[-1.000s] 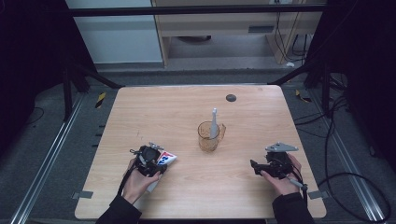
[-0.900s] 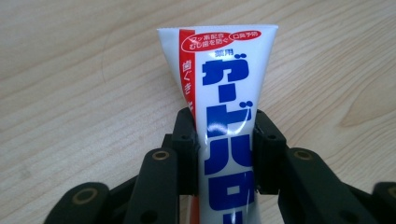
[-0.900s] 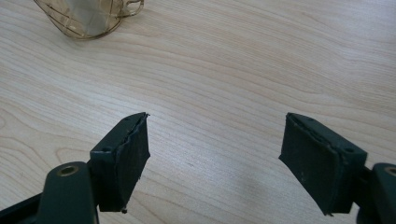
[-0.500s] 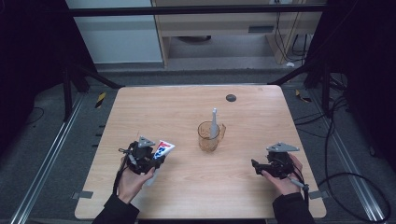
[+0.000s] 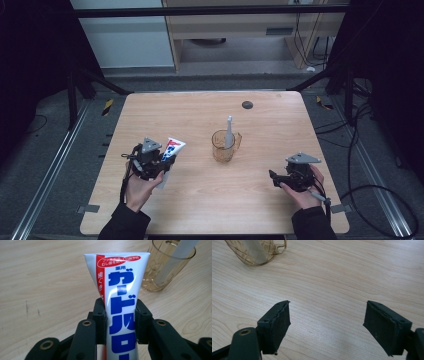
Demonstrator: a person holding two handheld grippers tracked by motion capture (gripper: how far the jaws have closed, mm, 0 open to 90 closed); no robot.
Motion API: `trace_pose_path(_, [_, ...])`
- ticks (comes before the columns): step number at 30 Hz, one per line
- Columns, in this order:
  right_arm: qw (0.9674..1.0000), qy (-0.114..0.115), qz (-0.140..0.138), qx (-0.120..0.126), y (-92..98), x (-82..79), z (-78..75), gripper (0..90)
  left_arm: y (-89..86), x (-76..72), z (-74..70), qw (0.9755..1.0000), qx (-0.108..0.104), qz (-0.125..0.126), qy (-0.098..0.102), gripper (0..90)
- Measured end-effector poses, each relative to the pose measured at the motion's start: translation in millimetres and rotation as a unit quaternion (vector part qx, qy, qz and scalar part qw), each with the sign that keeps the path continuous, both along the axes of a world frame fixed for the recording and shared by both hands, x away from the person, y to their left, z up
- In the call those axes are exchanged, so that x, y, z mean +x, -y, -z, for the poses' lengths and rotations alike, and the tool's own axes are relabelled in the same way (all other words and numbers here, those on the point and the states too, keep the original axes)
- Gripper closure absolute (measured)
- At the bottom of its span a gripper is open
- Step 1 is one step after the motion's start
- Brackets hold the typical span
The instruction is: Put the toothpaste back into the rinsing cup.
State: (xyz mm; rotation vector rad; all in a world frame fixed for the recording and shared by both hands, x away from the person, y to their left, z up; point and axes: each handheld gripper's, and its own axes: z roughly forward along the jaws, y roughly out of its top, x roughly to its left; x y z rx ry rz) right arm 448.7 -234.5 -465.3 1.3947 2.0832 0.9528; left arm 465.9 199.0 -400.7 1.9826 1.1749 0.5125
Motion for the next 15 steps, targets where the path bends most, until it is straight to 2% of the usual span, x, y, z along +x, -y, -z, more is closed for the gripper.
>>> trace_pose_path(15, [1.0000,0.002,0.001,0.000,-1.1,0.4,2.2,17.9,24.9,16.0,-21.4,0.9985,-0.027,0.003,0.048,67.9])
